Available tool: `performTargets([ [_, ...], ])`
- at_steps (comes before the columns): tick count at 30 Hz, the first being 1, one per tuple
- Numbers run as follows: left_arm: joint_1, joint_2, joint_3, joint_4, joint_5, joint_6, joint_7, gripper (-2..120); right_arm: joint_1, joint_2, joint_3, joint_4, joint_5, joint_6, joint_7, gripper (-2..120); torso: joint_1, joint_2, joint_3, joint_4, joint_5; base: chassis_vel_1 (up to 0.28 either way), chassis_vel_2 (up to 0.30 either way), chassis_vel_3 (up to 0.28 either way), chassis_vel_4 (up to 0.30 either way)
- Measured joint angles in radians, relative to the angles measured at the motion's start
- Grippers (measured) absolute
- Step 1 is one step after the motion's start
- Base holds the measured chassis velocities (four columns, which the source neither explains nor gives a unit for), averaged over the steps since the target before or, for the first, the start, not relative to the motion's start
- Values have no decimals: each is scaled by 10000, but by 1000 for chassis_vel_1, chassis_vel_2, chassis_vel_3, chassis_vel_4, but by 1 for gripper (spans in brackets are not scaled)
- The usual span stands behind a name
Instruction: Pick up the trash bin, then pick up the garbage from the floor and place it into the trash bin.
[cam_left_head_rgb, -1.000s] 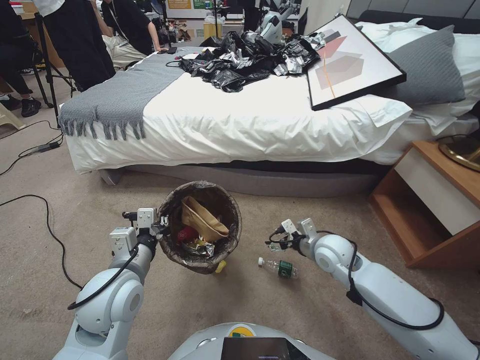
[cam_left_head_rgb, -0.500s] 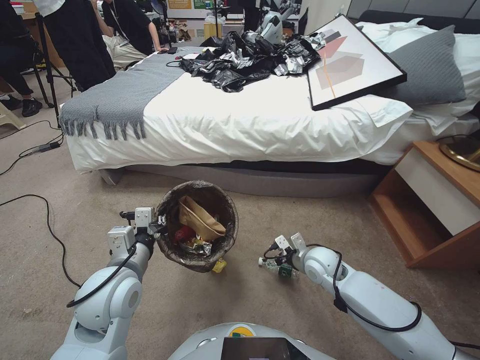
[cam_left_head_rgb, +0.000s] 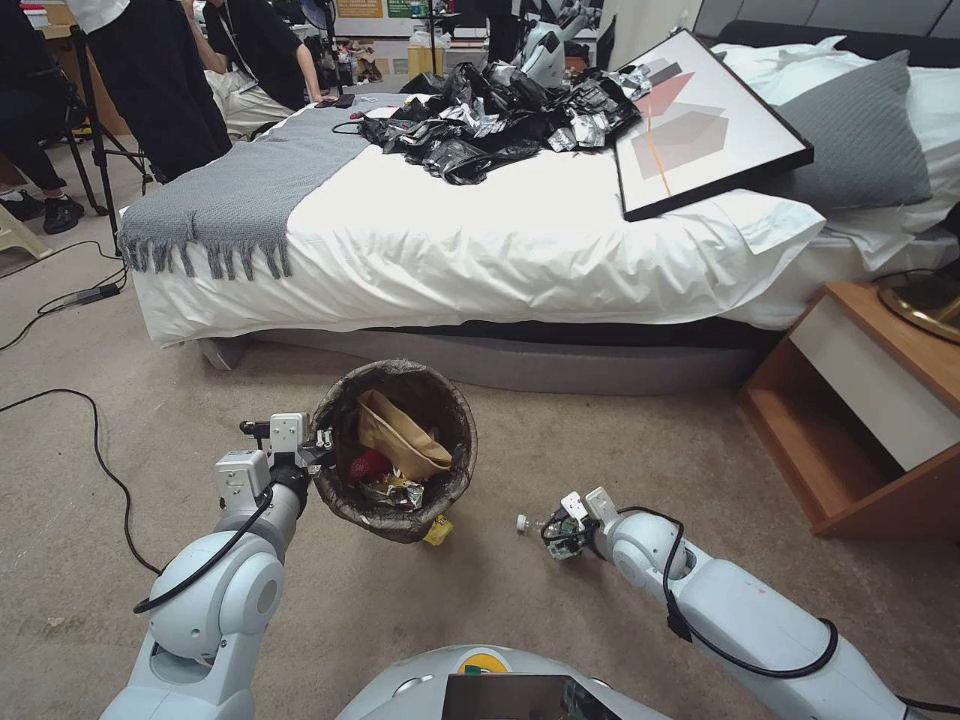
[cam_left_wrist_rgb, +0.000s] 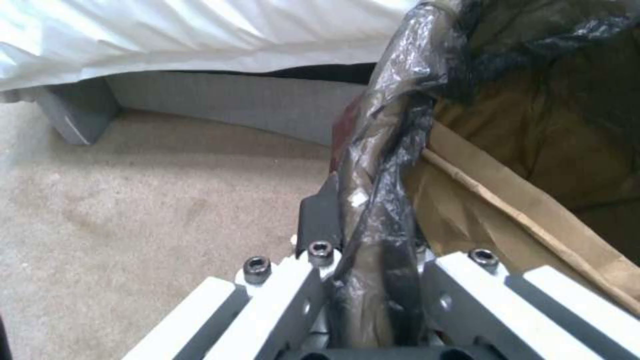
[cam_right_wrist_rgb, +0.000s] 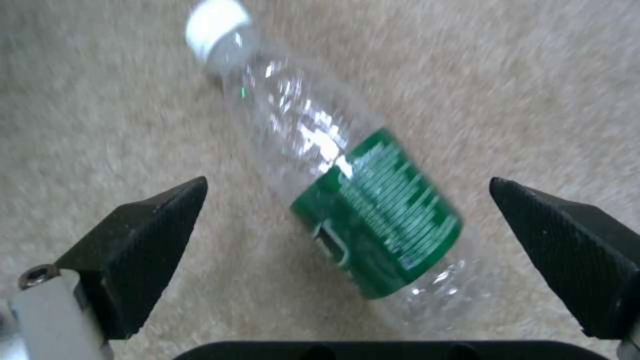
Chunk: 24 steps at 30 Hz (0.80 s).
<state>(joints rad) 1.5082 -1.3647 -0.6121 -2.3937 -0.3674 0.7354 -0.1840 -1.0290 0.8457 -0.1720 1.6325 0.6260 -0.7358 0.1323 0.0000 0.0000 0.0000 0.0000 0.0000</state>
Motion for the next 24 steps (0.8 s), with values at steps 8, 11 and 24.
performTargets([
  [8, -9, -3, -58, 22, 22, 0, 25, 0, 106, 316, -289, -636, -329, 1, -221, 100, 0, 0, 0, 1, 0, 0, 0, 0, 0],
  [11, -9, 1, -70, 24, 29, -1, 44, 0, 178, 418, -391, -994, -604, 2, -375, 95, 0, 0, 0, 1, 1, 0, 0, 0, 0],
  [24, -8, 11, -125, 42, 32, -1, 99, 0, 245, 600, -236, -1610, -1031, 13, -649, 44, 0, 1, 0, 3, 3, 0, 0, 0, 0],
])
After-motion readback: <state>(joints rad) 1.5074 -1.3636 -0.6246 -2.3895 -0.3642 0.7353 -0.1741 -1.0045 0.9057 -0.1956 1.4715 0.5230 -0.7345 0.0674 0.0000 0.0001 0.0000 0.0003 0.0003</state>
